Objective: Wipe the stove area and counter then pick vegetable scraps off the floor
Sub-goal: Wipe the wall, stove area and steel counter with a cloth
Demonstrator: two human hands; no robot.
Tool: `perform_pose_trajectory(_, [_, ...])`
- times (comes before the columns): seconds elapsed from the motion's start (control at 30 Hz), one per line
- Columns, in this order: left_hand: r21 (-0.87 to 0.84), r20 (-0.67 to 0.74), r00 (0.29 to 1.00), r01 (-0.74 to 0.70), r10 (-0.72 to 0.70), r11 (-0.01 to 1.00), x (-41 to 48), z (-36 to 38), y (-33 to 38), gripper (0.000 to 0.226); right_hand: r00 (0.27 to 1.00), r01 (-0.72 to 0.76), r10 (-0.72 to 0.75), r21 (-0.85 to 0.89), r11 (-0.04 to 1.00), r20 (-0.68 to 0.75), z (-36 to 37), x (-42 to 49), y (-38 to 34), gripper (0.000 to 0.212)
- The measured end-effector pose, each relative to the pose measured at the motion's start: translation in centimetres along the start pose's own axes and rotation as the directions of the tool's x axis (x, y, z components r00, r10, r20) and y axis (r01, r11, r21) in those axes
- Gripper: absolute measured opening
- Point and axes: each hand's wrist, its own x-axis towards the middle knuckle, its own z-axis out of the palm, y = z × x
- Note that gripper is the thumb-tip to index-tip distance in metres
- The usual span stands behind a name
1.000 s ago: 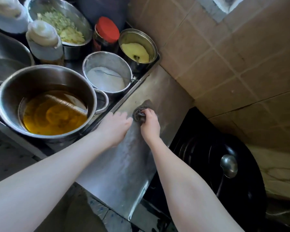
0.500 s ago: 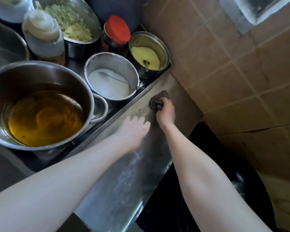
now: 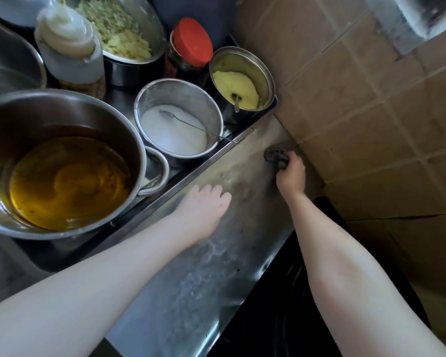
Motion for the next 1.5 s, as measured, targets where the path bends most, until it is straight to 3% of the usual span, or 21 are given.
perform_pose_trajectory(0.13, [-0.011, 0.028, 0.999, 0.021, -0.021, 1.0, -1.3, 0.6, -0.5, 0.029, 0.986, -0.164, 0.163, -0.02, 0.986, -0.016, -0.9, -1.3, 3.0, 0.027])
perform_pose_trajectory(0.3, [-0.008, 0.052, 0.998, 0.027, -0.026, 1.0, -3.0, 0.5, -0.6, 0.03, 0.986, -0.16, 0.162, 0.046, 0.986, -0.045, 0.0, -3.9, 1.7, 0.03])
perform_pose_trajectory(0.5, [0.026, 0.038, 0.999, 0.011, -0.012, 1.0, -5.5, -0.4, -0.8, 0.027, 0.998, 0.065, -0.067, 0.078, 0.995, 0.013, 2.1, -8.8, -3.1, 0.046])
perform_pose_trajectory(0.63, [0.047, 0.081, 0.997, 0.002, -0.006, 0.999, -7.5, -0.5, -1.4, 0.029, 0.955, 0.274, -0.283, 0.099, 0.957, 0.087, 3.6, -13.0, -5.9, 0.047])
perform_pose_trajectory(0.73, [0.06, 0.098, 0.995, -0.005, 0.0, 0.998, -9.2, -0.8, -1.9, 0.028, 0.936, 0.321, -0.333, 0.114, 0.94, 0.11, 4.3, -15.7, -6.2, 0.045])
perform_pose_trajectory(0.9, [0.077, 0.102, 0.995, -0.029, 0.021, 0.997, -12.0, -1.0, -2.4, 0.03, 0.953, 0.259, -0.285, 0.214, 0.942, 0.102, 3.6, -19.2, -4.3, 0.038])
perform_pose_trajectory(1.23, [0.064, 0.171, 0.985, -0.028, 0.017, 0.998, -16.8, -1.2, -3.0, 0.031, 0.993, -0.12, 0.117, 0.296, 0.948, 0.029, 3.9, -25.3, -3.0, 0.032])
perform_pose_trajectory(1.3, [0.07, 0.155, 0.988, -0.025, 0.014, 0.997, -17.9, -1.3, -3.2, 0.03, 0.992, -0.129, 0.121, 0.285, 0.95, 0.045, 4.3, -26.5, -4.1, 0.033])
perform_pose_trajectory(1.5, [0.121, 0.114, 0.993, -0.017, 0.003, 0.993, -21.1, -1.6, -4.1, 0.027, 0.984, 0.006, -0.049, 0.242, 0.97, 0.171, 5.7, -31.1, -7.6, 0.042])
